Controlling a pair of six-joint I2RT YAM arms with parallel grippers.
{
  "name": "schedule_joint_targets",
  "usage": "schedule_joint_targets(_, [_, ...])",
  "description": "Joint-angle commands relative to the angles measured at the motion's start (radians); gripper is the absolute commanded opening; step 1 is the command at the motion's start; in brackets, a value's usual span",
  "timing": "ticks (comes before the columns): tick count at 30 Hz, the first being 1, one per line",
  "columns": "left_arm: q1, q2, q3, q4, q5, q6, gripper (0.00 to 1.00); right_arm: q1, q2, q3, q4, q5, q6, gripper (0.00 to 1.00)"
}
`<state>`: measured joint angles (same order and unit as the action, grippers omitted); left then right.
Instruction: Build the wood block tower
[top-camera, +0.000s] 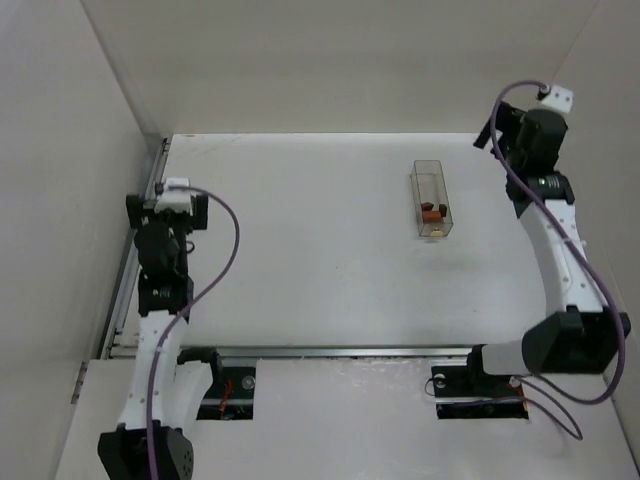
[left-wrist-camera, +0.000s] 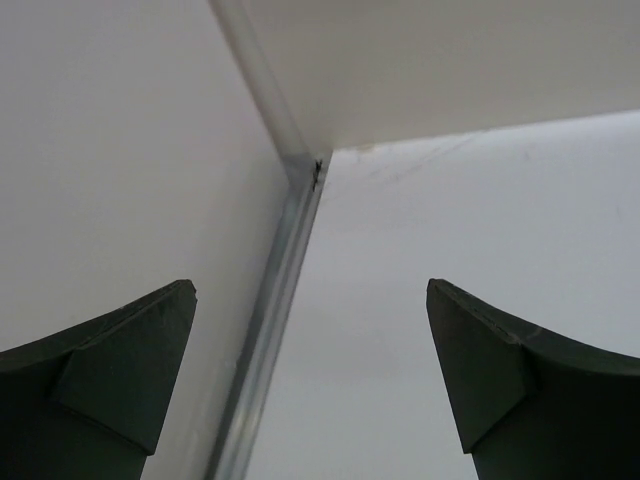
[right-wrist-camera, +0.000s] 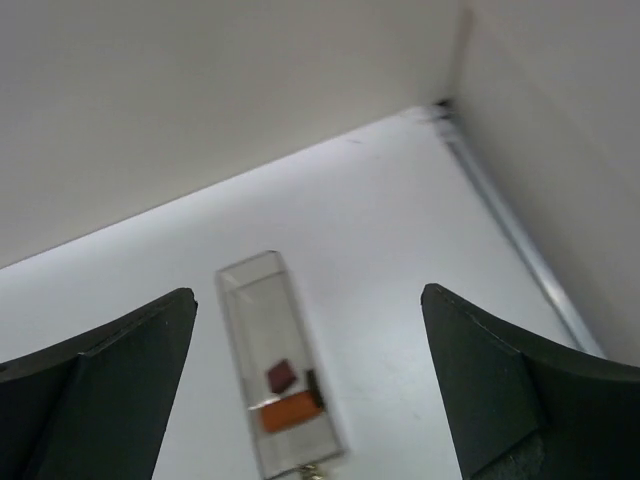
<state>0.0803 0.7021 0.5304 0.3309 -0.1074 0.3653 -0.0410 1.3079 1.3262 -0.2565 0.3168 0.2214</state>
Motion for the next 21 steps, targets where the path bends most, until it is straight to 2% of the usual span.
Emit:
schedule_joint_targets(1, [0.003,0.181,0.323,-0.220,0.147,0.060,1.00,-0.008,0.273,0.249,-0.248,-0.404,-0.008,1.00])
schedule_joint_targets(3, [-0.007,0.343,0.458,-0.323,0.080,0.092,1.00,-0.017,0.368,0.335,-0.356,-0.331,0.022,1.00])
schedule_joint_targets(4, [-0.007,0.384,0.570,-0.416,0.052,0.115,1.00,-0.017,0.446,0.406,-0.386,-0.299,0.022,0.98])
schedule_joint_targets(5, [-0.007,0.423,0.620,-0.461,0.026,0.115,1.00,-0.017,0.477,0.422,-0.403,-0.274,0.022,0.96])
schedule_joint_targets(8, [-0.016,0.569,0.802,-0.655,0.000,0.141,1.00,-0.017,0.549,0.400,-0.403,-0.246,-0.004,0.83])
schedule_joint_targets(9, [-0.016,0.600,0.838,-0.688,0.000,0.126,1.00,-0.017,0.559,0.380,-0.383,-0.258,-0.014,0.78])
schedule_joint_targets(11, [-0.016,0.666,0.900,-0.739,-0.011,0.084,1.00,-0.017,0.568,0.319,-0.336,-0.259,-0.027,0.74])
schedule_joint_targets(14, [-0.016,0.688,0.901,-0.739,-0.032,0.009,1.00,-0.017,0.605,0.288,-0.294,-0.281,-0.046,0.69])
schedule_joint_targets(21, [-0.016,0.675,0.809,-0.704,-0.061,-0.051,1.00,-0.017,0.705,0.320,-0.297,-0.314,-0.047,0.56])
